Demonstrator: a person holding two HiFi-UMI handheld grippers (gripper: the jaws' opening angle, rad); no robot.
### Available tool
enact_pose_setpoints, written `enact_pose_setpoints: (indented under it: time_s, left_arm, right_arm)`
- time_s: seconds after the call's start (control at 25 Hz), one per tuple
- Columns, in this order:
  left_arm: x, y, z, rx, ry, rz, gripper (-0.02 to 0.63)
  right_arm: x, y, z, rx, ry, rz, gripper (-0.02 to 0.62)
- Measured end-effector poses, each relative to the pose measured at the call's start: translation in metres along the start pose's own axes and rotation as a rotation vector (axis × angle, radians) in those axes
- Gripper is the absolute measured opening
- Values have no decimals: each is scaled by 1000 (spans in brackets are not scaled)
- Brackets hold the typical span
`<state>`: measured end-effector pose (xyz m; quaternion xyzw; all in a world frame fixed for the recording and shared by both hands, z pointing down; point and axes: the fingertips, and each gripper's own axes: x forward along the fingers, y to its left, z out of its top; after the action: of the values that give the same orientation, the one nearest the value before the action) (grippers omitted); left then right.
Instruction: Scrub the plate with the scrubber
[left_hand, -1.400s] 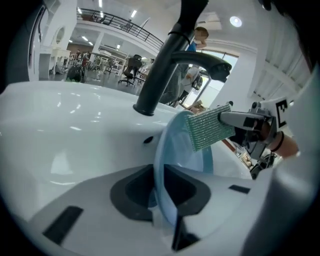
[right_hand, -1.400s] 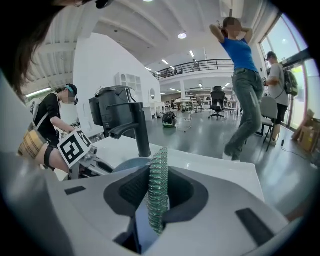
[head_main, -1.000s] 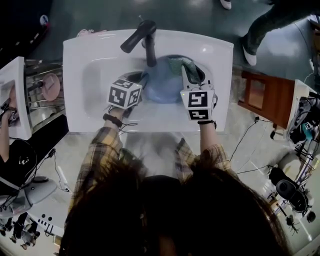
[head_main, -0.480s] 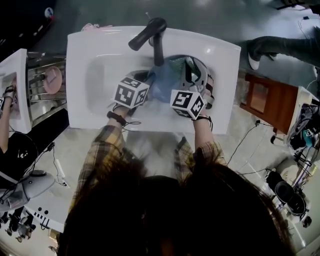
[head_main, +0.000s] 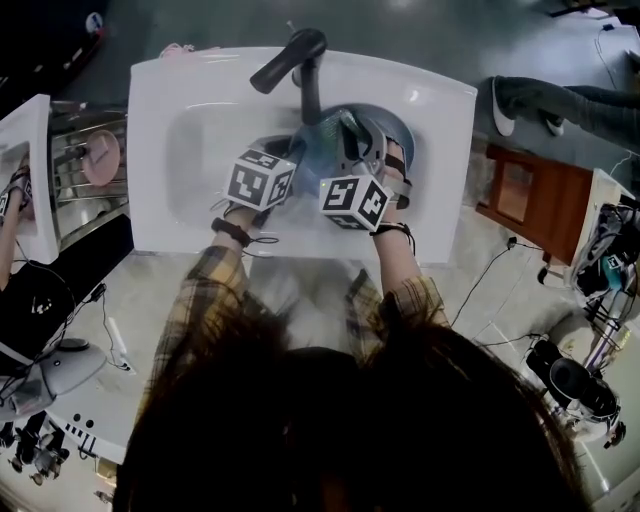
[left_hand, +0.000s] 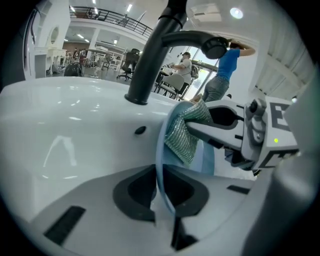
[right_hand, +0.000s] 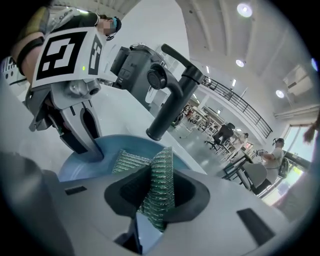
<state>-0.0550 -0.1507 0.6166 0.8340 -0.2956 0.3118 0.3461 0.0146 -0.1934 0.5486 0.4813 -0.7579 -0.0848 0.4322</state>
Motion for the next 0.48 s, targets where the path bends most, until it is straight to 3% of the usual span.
enact_pose_setpoints:
  time_s: [0.48]
  left_arm:
    - [2, -2, -9, 27, 35, -13, 43]
  right_arm:
    - [-7, 41, -24, 10, 102, 160, 86]
